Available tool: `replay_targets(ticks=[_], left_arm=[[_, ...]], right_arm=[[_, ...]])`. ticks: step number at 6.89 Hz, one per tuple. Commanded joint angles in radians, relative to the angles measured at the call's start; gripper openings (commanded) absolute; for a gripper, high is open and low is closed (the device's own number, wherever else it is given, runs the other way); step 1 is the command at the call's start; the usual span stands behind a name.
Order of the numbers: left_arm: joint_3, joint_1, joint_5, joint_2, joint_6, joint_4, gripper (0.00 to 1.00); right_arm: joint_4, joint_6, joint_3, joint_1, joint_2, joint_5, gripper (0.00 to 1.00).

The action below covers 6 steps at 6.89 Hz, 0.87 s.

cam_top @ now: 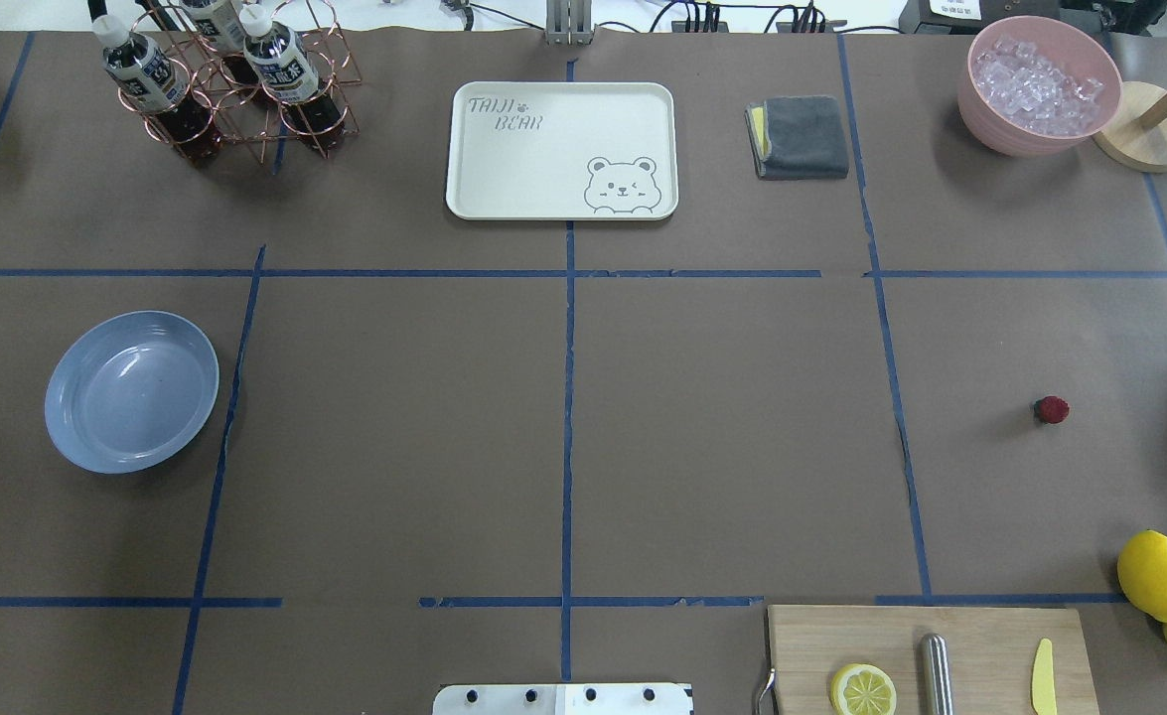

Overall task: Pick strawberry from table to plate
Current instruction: 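Move the left gripper toward the light blue plate's rim, then grasp the rim of the light blue plate with the left gripper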

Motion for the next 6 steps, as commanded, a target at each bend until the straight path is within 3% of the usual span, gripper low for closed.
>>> replay_targets(ticks=[1, 2, 4, 6], left_arm=[[0.010, 0.170, 0.007, 0.061, -0.342, -0.271, 1.00], [0.010, 0.240, 0.036, 0.062, -0.446, -0.321, 0.98], [0.018, 0.404, 0.207, 0.037, -0.614, -0.354, 0.96], [0.067, 0.444, 0.248, -0.019, -0.642, -0.355, 0.89]], right_arm=[[0.021, 0.002, -0.002, -0.001, -0.008, 0.025, 1.00], [0.021, 0.002, -0.002, -0.003, -0.008, 0.027, 1.00], [0.023, 0.002, -0.002, -0.003, -0.008, 0.025, 1.00], [0.023, 0.002, -0.002, -0.003, -0.008, 0.027, 1.00]])
